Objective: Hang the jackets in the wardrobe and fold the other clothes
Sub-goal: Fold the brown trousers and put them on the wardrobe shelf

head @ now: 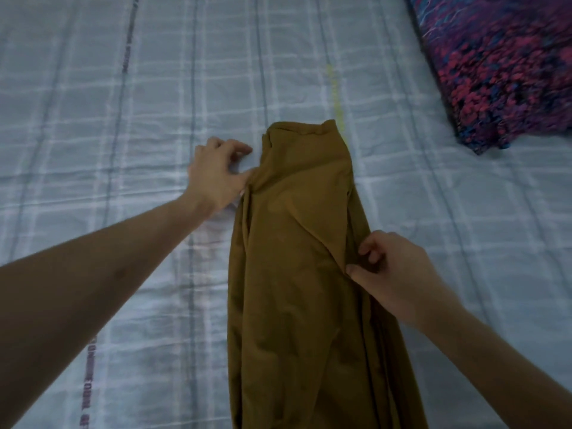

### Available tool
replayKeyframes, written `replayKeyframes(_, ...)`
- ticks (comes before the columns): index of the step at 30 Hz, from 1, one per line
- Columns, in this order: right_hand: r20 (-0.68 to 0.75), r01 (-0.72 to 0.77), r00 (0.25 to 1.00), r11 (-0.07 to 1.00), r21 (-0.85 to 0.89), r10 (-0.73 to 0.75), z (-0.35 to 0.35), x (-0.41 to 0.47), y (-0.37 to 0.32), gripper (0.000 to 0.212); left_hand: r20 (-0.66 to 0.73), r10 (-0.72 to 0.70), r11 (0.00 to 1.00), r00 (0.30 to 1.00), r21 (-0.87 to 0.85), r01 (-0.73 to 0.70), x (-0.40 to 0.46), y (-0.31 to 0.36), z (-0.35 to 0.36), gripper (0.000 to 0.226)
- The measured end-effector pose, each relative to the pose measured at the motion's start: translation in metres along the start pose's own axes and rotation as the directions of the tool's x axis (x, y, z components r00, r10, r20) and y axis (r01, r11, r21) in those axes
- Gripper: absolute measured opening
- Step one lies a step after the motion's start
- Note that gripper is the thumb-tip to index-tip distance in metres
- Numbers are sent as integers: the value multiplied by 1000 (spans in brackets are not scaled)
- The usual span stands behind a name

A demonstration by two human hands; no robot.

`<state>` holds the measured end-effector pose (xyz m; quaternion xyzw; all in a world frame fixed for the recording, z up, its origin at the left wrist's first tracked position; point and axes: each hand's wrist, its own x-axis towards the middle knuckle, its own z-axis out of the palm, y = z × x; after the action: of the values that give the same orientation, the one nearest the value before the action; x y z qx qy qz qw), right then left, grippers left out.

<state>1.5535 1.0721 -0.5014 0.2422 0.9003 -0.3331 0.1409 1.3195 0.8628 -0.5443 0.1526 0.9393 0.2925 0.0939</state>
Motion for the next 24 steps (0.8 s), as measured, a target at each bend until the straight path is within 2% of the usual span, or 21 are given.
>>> replayKeyframes(2,-42,57,997,998,-7,-57,2,2,6,11,14,14,998,1000,-68,-13,4,11,-6,3)
replayKeyframes(3,-68,67,996,998,21,-66,3,3,7,13,-25,-16,995,1000,-103,13,7,18,-9,8)
replayKeyframes(5,-129,49,991,995,91,-37,4,5,6,11,-105,-250,927,962,-311,207,20,24,-16,14)
replayKeyframes(6,-159,24,987,991,129,-3,3,4,4,10,-80,-401,827,913,-460,323,22,28,-20,15)
replayKeyframes(7,-188,0,982,987,158,30,3,2,3,10,-26,-495,746,869,-526,409,21,30,-22,13)
replayKeyframes(8,-210,-21,976,984,177,58,2,0,2,12,36,-517,741,855,-482,468,14,31,-24,7)
replayKeyframes(9,-225,-43,970,981,191,87,2,-2,2,15,93,-485,787,870,-388,480,1,33,-24,9)
replayKeyframes(11,-238,-110,956,961,252,172,2,-9,4,25,185,-391,896,901,-144,419,-37,35,-17,30)
replayKeyframes(13,-159,-192,954,924,330,255,2,-19,8,35,253,-321,947,912,85,310,-70,36,-9,35)
replayKeyframes(14,-79,-227,961,922,313,264,3,-24,10,36,285,-302,953,909,90,289,-77,36,-7,32)
replayKeyframes(15,0,-237,970,940,247,245,4,-27,13,35,289,-332,938,898,0,347,-76,35,-7,28)
replayKeyframes(16,38,-230,973,955,188,227,5,-29,15,34,284,-403,876,870,-157,457,-73,36,-10,27)
replayKeyframes(17,6,-220,975,962,162,221,6,-30,18,32,291,-470,766,834,-336,549,-69,37,-15,30)
replayKeyframes(18,-75,-209,972,963,171,225,6,-33,20,31,301,-496,656,815,-485,578,-66,38,-17,34)
replayKeyframes(19,-176,-183,959,962,204,220,7,-39,20,32,294,-483,609,825,-564,557,-70,39,-18,41)
replayKeyframes(20,-270,-129,944,963,237,192,10,-47,17,36,275,-446,633,852,-576,517,-81,42,-17,49)
replayKeyframes(22,-395,23,917,981,191,55,19,-73,8,43,138,-286,857,948,-405,318,-124,43,-12,61)
replayKeyframes(23,-427,91,903,991,95,-42,25,-91,5,43,55,-148,945,988,-286,157,-153,42,-9,62)
replayKeyframes(24,-439,146,888,989,-3,-132,33,-112,4,43,-5,16,982,1000,-186,-16,-187,43,-6,58)
